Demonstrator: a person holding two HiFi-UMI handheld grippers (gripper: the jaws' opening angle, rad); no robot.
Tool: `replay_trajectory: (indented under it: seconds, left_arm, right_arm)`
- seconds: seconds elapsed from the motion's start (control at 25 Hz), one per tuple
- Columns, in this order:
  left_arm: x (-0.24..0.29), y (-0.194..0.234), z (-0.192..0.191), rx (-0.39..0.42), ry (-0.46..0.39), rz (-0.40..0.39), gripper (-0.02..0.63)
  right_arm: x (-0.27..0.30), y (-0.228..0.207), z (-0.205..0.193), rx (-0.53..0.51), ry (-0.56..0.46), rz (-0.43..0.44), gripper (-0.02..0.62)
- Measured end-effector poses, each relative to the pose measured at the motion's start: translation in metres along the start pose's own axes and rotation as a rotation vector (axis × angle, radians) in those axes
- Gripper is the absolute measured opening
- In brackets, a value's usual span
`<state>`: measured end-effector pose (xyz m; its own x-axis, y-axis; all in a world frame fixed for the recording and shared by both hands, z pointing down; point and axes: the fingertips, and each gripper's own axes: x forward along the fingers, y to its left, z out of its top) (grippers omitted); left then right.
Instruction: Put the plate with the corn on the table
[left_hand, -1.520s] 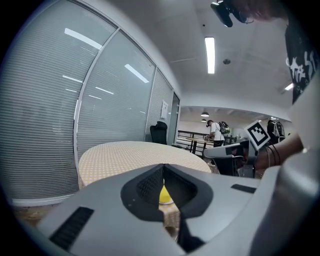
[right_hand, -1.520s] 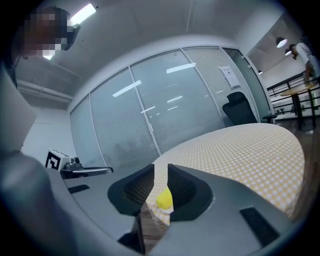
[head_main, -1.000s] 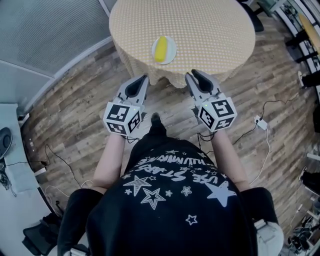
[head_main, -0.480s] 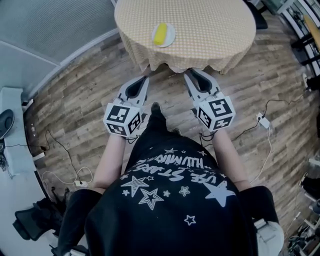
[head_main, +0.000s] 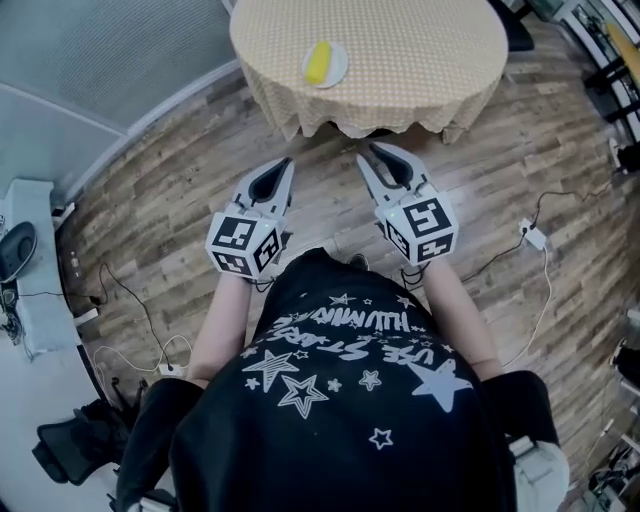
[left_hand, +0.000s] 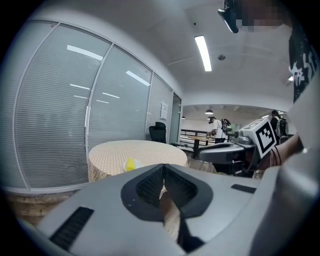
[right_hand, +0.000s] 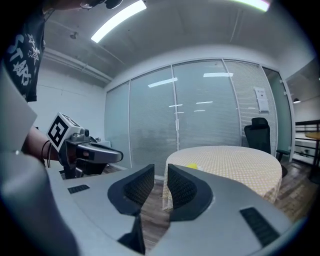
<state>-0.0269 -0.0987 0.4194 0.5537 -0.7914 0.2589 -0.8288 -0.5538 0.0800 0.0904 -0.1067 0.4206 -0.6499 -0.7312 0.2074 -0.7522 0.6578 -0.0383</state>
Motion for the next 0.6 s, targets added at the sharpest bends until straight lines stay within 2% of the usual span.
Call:
replay_trajectory:
  seconds: [0.24,0.36,0.6]
  left_arm:
    - [0.001,-0.012,0.013,0.053,-0.017,-0.087,0.008]
    - [-0.017,-0.006,0.011,0.057,-0.014,-0.093,0.008]
    - [-0.058,0.015,-0.007,0.021,-0.003,-0.091,0.008]
  right_arm:
    - [-0.007,0.000,0.006,0.001,-0.002,-0.071,0.091]
    - [-0.002,0.023,0.001,0.015,0.026,-0.068,0.091]
    - [0.009,0.079,-0.005,-0.024,0.074,-0.062,0.080]
